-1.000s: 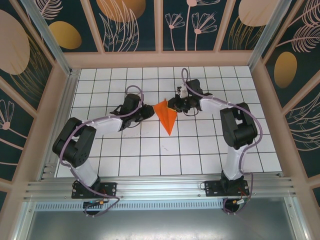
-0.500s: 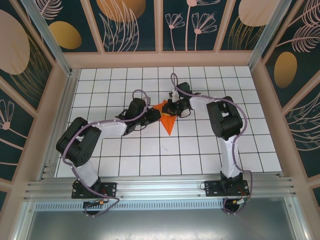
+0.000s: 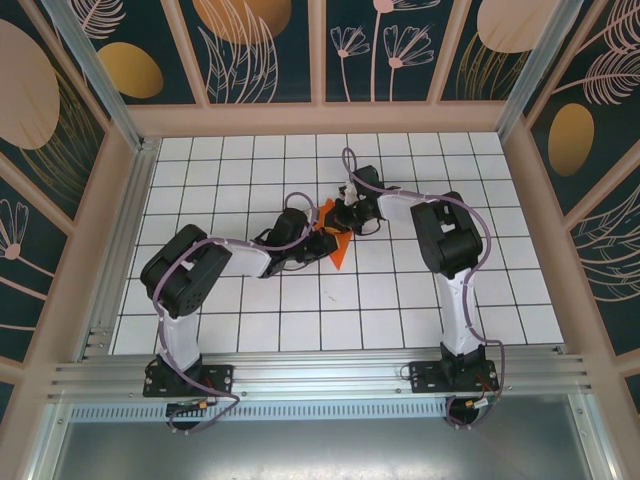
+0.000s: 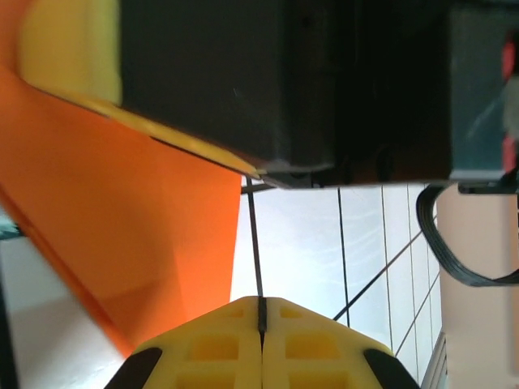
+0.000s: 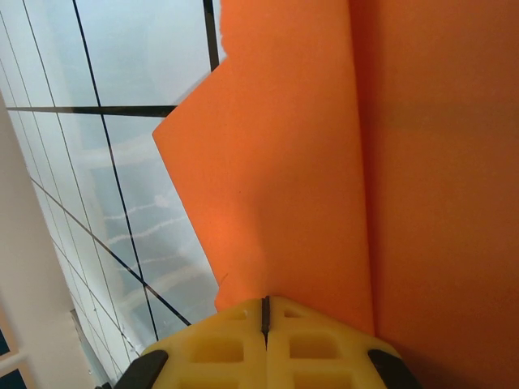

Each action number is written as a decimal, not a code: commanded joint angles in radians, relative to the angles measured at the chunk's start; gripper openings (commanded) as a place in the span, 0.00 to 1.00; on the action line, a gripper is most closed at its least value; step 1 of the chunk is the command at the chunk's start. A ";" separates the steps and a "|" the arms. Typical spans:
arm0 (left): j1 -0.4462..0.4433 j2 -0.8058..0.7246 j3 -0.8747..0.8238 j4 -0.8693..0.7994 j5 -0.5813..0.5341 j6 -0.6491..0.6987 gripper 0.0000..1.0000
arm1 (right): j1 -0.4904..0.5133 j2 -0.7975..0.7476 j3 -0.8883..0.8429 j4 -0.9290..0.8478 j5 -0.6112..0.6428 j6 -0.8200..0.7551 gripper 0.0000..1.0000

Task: Fold a paper plane with a square sheet of paper (pick it up from the middle)
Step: Fourth fold the wing at the center of the table.

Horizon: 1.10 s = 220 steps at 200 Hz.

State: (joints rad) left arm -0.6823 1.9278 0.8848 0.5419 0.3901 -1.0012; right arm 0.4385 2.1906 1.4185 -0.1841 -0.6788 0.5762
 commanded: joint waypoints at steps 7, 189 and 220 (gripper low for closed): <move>-0.021 0.053 0.055 -0.036 0.005 -0.001 0.06 | 0.002 0.017 0.020 0.020 0.015 0.029 0.02; -0.026 0.082 0.069 -0.297 -0.078 0.072 0.00 | -0.049 -0.012 -0.060 0.025 0.006 -0.037 0.05; -0.025 0.084 0.072 -0.317 -0.072 0.084 0.00 | -0.062 0.064 0.082 -0.012 0.030 -0.033 0.05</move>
State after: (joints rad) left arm -0.7071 1.9751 0.9604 0.3363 0.3363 -0.9512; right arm 0.4000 2.1857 1.3991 -0.1669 -0.7010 0.5411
